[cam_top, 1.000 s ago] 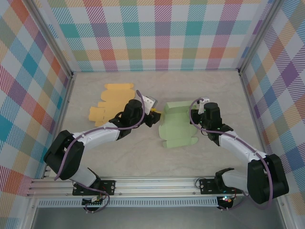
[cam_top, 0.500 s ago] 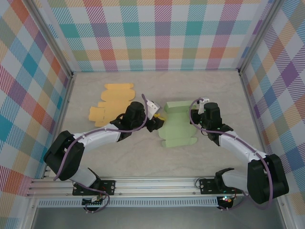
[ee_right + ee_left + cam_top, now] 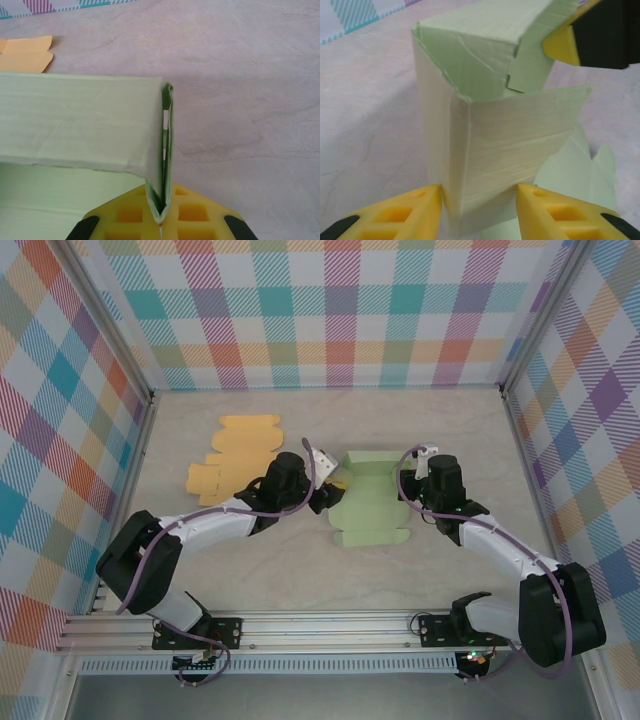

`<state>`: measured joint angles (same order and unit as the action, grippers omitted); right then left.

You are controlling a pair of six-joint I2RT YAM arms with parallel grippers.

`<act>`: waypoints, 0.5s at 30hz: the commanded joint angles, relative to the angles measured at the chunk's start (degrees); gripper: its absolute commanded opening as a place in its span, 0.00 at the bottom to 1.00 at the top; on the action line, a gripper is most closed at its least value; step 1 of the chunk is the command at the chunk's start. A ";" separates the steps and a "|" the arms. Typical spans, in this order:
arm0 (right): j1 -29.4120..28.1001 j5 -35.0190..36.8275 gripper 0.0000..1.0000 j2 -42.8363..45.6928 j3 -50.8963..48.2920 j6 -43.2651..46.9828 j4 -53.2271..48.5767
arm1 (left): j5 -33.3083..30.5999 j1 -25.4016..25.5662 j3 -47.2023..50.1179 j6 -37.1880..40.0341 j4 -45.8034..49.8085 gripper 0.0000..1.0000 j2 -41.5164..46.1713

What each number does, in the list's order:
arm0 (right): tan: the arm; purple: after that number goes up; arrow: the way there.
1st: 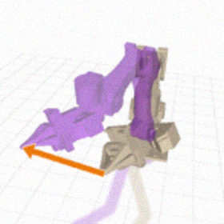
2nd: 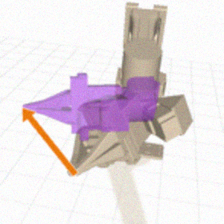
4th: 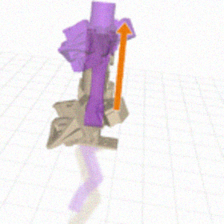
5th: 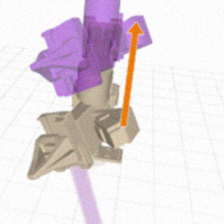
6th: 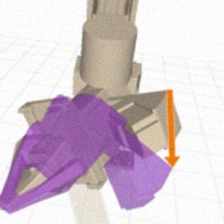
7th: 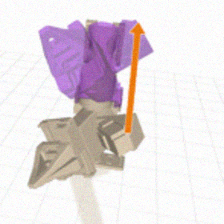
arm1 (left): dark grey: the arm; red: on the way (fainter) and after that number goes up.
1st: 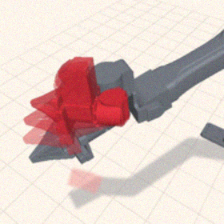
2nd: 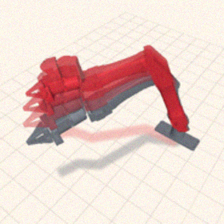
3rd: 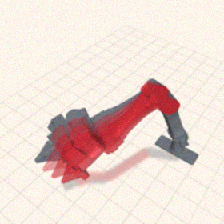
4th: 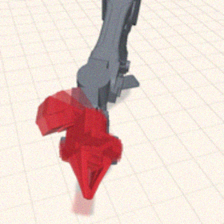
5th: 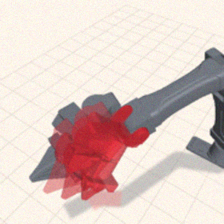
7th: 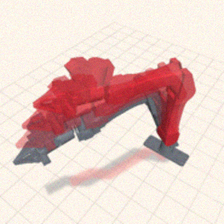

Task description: Fold the paper box

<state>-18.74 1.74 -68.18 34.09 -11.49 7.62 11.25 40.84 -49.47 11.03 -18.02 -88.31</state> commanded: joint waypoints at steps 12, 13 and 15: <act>-0.30 -2.67 0.00 0.13 0.80 -1.66 1.52 | -12.51 1.82 -3.20 3.22 -12.62 0.32 -3.26; -0.30 -2.79 0.00 0.14 0.72 -1.86 1.52 | -13.40 1.96 -3.22 3.43 -13.33 0.31 -3.42; -0.42 -2.77 0.00 0.14 0.81 -2.05 1.33 | -15.67 2.44 -3.30 3.96 -14.82 0.27 -4.04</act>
<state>-18.74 0.80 -68.18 34.09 -12.88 7.70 0.03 42.35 -50.94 13.41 -27.51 -91.55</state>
